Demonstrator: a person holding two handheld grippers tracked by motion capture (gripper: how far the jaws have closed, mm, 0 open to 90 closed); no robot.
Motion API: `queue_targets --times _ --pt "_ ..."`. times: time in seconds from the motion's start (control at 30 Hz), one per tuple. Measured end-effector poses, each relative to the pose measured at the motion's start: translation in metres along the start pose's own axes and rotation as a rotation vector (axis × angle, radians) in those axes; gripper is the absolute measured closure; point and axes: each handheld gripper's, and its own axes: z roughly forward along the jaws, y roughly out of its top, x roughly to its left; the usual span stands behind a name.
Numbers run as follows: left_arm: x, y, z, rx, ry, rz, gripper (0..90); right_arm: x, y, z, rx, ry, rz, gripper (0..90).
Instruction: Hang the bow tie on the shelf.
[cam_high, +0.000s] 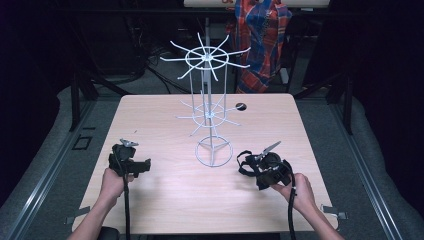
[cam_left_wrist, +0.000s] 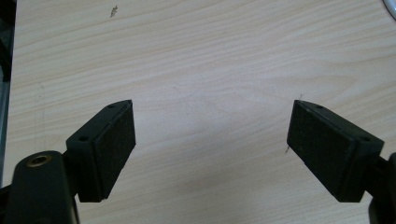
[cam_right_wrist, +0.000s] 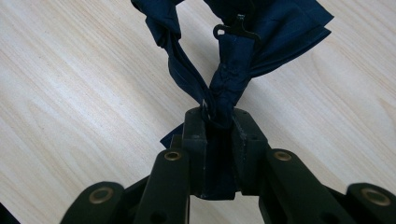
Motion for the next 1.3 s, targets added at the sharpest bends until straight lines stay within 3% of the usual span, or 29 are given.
queue_targets --times 1.0,1.3 --pt "0.000 0.000 0.001 0.004 0.000 0.005 15.7 -0.010 0.002 -0.015 -0.042 -0.023 0.019 77.7" --pt "0.000 0.000 0.001 0.005 0.001 0.005 15.7 -0.015 0.006 -0.022 -0.079 -0.021 0.027 77.7"
